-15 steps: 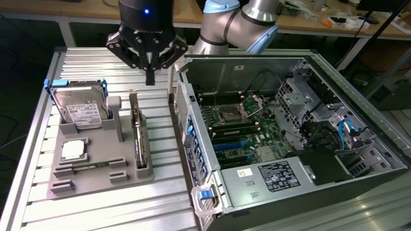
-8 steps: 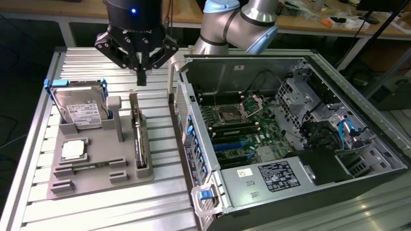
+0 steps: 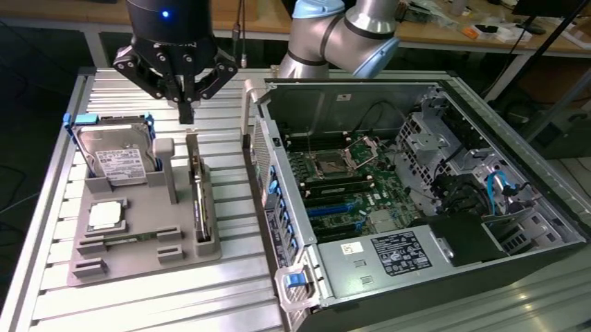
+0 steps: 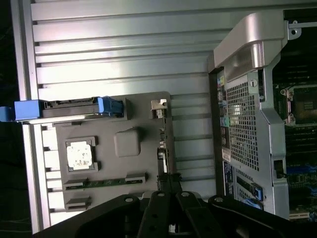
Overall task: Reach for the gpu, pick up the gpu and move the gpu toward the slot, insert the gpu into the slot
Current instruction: 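Reach for the gpu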
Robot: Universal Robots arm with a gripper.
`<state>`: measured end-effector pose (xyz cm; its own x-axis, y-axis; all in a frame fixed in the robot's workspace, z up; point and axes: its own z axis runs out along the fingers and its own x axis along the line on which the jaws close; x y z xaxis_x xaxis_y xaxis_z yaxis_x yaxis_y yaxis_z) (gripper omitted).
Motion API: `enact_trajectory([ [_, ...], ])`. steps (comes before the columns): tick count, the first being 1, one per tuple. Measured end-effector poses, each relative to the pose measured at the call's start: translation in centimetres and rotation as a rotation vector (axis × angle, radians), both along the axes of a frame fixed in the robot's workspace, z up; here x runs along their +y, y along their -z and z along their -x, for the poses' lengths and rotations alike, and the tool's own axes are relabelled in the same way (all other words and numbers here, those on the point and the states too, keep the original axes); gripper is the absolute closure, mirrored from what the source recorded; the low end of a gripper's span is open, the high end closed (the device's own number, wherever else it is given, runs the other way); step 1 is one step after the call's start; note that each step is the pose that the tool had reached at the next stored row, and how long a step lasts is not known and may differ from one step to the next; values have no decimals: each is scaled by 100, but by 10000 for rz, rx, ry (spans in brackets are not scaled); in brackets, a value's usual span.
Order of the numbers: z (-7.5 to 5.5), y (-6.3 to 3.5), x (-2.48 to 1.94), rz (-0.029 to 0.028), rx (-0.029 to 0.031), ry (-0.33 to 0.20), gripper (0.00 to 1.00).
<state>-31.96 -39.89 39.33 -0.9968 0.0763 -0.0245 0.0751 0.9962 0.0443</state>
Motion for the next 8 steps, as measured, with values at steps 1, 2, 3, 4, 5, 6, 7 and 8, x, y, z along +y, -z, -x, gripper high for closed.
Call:
enact_trajectory([
  [1,22,0,0,0,1,-1,89],
  [2,42,0,0,0,0,-1,89],
  [3,62,-1,0,0,1,-1,89],
  [4,82,0,0,0,0,-1,89],
  [5,99,0,0,0,0,-1,89],
  [6,104,0,0,-1,-1,-1,89],
  [7,104,0,0,-1,0,-1,89],
  [8,104,0,0,-1,0,-1,89],
])
